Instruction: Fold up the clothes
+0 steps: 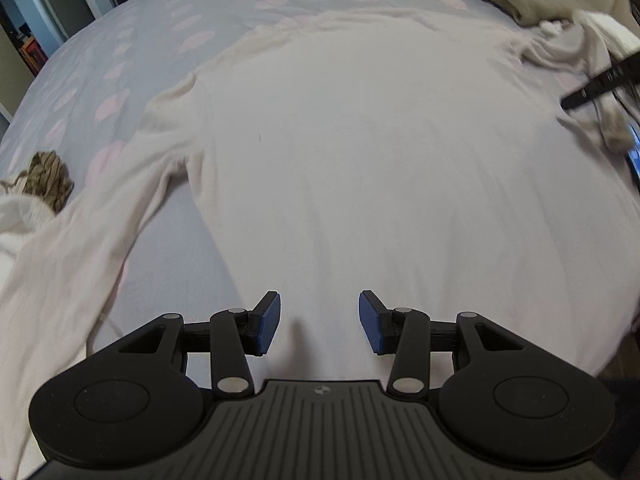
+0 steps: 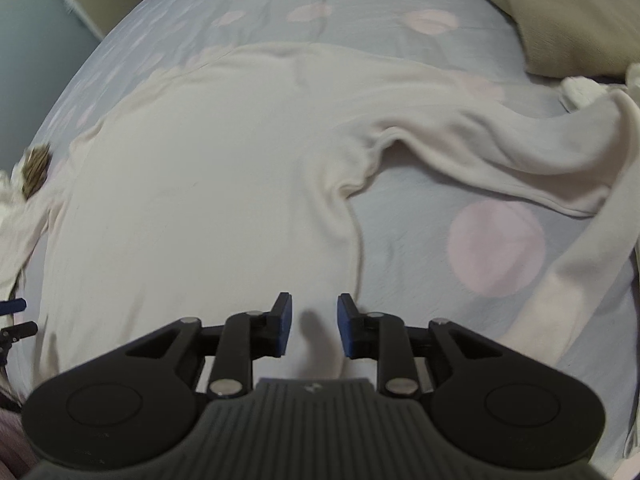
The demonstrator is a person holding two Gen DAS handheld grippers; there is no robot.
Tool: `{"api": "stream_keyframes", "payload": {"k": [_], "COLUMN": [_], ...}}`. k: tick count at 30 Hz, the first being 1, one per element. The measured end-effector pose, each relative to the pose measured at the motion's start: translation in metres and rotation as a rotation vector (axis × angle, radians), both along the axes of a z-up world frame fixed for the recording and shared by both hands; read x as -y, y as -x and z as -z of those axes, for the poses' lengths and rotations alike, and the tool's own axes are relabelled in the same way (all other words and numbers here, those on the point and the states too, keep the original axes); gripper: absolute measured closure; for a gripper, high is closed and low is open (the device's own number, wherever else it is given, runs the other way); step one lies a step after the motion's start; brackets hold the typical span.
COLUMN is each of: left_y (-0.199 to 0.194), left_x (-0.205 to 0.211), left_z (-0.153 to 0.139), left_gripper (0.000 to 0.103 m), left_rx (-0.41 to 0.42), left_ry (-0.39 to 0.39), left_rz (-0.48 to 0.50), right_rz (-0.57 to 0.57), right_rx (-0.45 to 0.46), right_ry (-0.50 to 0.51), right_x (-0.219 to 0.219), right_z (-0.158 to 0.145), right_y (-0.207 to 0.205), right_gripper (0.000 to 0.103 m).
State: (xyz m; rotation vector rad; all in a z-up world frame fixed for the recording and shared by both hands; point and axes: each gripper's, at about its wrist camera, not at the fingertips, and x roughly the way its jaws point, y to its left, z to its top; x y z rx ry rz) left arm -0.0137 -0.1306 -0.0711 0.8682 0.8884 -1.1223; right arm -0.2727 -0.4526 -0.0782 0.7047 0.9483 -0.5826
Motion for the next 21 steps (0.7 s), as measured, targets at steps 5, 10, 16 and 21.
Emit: {"api": "stream_keyframes", "payload": {"k": [5,10,16,21], "left_y": [0.021,0.062,0.118,0.156], "left_x": [-0.036,-0.061,-0.082,-0.096], "left_z": [0.001,-0.003,0.010,0.037], "left_gripper": [0.062,0.055,0.047,0.042], "left_rx": [0.012,0.070,0.212,0.371], "left_ry": [-0.021,0.006,-0.001,-0.041], "left_rz": [0.062,0.229,0.477,0.694], "right_rz": [-0.149,-0.380,-0.632,-0.811], "right_rx": [0.009,-0.006,0.003,-0.037], "right_ry": [-0.010,0.058,0.137,0.264], "right_x": [-0.042,-0.108,-0.196,-0.258], "right_z": [-0.007,-0.013,-0.009,0.000], "right_y": [-0.011,-0.022,-0.022,-0.018], "right_gripper": [0.075,0.074,0.064,0.059]}}
